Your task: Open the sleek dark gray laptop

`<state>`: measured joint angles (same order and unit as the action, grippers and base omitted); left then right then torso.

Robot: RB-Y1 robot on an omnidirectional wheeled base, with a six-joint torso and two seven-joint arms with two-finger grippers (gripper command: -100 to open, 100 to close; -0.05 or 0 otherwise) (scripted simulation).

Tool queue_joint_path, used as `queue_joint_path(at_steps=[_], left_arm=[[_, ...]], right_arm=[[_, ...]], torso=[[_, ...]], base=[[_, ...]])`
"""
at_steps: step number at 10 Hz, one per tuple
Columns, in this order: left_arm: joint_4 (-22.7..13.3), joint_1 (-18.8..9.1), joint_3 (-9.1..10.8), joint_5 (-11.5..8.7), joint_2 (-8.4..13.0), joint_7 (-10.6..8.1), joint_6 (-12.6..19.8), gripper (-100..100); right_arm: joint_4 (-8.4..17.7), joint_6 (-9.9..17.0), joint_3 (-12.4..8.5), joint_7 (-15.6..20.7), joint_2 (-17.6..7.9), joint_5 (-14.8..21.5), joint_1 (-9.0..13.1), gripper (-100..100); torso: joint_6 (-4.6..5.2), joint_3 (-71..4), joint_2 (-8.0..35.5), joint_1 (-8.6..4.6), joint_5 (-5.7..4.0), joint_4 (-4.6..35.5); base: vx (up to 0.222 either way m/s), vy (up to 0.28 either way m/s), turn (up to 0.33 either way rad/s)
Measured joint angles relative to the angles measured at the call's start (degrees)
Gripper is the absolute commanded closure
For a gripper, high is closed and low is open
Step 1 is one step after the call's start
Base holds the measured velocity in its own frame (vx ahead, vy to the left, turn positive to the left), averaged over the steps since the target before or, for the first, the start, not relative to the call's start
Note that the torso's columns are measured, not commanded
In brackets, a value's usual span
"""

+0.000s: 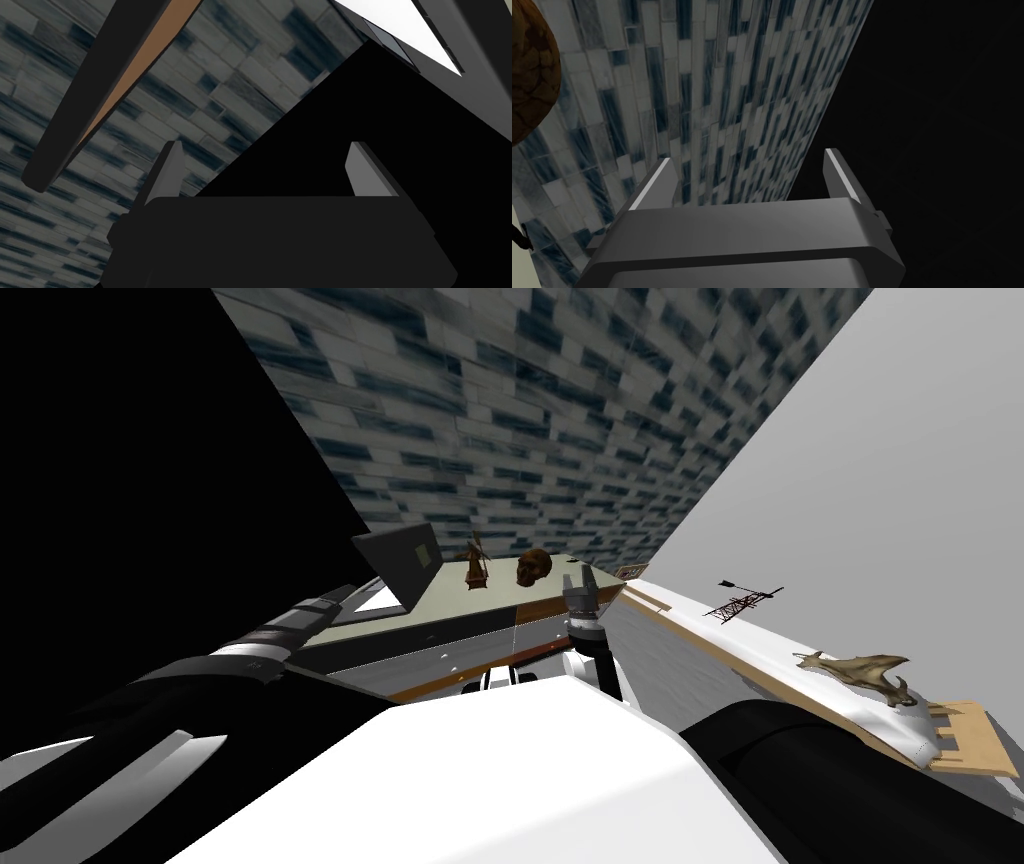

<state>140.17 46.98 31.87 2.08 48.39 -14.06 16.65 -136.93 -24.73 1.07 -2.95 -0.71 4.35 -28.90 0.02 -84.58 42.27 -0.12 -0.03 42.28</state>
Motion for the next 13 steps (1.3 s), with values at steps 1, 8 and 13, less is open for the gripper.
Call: queue_joint_path(at_steps=[1, 8, 13], left_arm=[[0.5, 0.6, 1.1, -0.1, 1.3, -0.47, 1.7, -100], [3.5, 3.0, 7.06, -1.0, 9.4, -3.37, 10.5, -100], [5.0, 3.6, 8.66, -1.7, 10.6, -3.94, 12.7, 100]], right_arm=[[0.0, 0.0, 0.0, 0.0, 0.0, 0.0, 0.0, 0], [0.0, 0.0, 0.0, 0.0, 0.0, 0.0, 0.0, 0], [0.0, 0.0, 0.0, 0.0, 0.0, 0.0, 0.0, 0]], torso=[[-0.02, 0.0, 0.0, -0.07, -0.03, 0.0], [0.01, 0.0, 0.0, 0.1, 0.02, 0.0], [-0.03, 0.1, 0.1, 0.13, 0.04, 0.0]], base=[[0.025, -0.13, -0.045], [0.013, -0.071, -0.036], [0.008, 0.0, -0.031]])
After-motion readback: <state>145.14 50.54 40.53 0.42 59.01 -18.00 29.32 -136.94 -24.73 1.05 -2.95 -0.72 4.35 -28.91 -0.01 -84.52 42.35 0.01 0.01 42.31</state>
